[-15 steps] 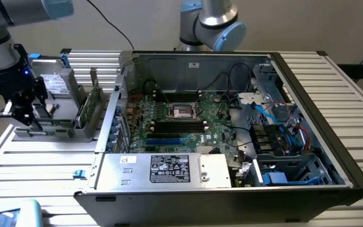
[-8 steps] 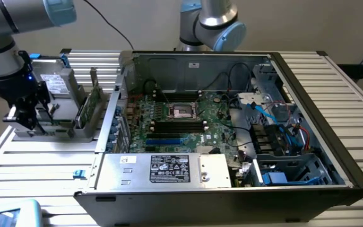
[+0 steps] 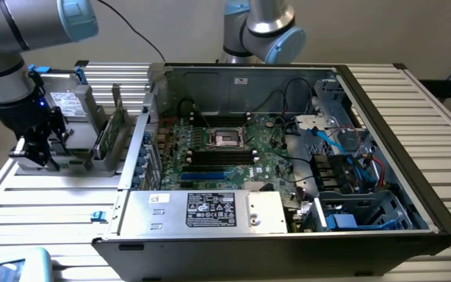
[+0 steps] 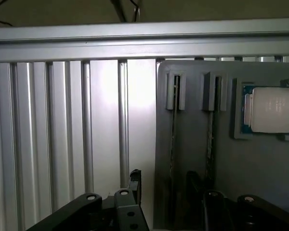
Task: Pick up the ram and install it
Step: 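Pick up the ram and move it above insertion slot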
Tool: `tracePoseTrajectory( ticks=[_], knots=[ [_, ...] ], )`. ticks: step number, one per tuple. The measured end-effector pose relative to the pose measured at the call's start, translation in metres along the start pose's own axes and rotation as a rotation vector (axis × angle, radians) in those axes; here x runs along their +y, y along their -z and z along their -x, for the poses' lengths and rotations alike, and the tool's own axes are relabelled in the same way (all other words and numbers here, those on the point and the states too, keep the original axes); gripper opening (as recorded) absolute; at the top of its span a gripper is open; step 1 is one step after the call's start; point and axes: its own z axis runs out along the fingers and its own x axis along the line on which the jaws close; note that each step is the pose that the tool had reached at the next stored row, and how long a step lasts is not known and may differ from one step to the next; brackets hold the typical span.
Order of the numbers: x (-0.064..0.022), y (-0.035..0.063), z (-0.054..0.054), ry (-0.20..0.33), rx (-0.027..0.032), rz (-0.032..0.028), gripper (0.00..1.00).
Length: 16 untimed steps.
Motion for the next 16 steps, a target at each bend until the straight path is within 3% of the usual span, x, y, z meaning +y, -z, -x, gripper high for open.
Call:
tracePoseTrajectory(
  ticks=[16],
  knots=[
    [0.0037,-0.0139,0.006,0.0,-0.0034,0.0,0.51]
  ],
)
